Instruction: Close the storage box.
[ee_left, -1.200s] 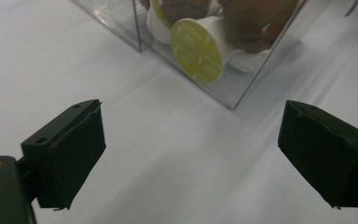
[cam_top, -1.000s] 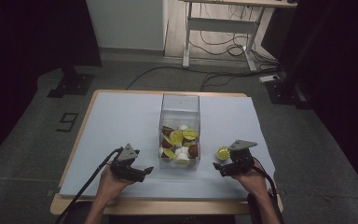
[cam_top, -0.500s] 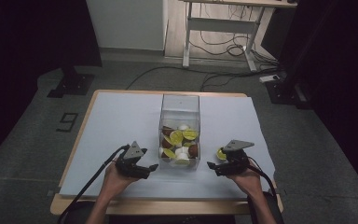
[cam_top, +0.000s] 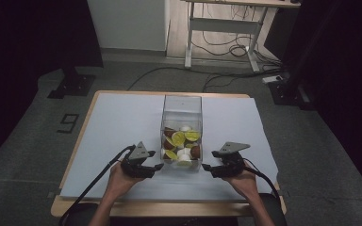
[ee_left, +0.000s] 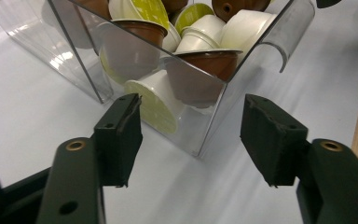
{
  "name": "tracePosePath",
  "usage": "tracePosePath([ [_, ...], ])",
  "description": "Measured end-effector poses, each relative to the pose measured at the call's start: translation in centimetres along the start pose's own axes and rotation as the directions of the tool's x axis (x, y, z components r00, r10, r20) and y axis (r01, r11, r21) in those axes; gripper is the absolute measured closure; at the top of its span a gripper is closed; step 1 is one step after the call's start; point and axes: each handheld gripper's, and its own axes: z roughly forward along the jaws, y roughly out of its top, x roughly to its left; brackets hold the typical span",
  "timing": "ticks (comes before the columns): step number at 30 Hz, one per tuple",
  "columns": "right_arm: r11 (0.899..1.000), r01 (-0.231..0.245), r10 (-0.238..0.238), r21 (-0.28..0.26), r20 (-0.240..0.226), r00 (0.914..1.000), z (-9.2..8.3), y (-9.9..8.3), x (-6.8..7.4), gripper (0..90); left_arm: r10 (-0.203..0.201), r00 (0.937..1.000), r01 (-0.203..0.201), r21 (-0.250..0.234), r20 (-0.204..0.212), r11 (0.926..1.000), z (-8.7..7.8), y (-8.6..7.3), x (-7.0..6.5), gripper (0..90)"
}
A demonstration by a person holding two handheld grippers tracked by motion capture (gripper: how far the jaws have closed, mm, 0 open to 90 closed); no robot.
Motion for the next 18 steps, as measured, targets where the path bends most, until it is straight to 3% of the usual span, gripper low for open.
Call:
tracePosePath([
  [4, 1.000, 0.014, -0.014, 0.003, -0.020, 0.9997, 0.20, 0.14, 0.24, 40.1, -0.003, 1.0000, 0.003, -0.006, 0.005, 1.0000, 0.12, -0.01, -0.06, 43.9],
  [7, 0.999, 0.037, -0.037, 0.019, -0.025, 0.9990, 0.46, 0.35, 0.53, 51.9, -0.006, 0.9999, 0.006, -0.020, 0.015, 0.9998, 0.14, 0.02, -0.09, 51.4],
  [18, 0.997, 0.071, -0.070, 0.030, -0.039, 0.9968, 0.77, 0.84, 1.07, 66.4, -0.029, 0.9983, 0.031, -0.035, 0.050, 0.9989, 0.23, 0.18, -0.01, 62.3],
])
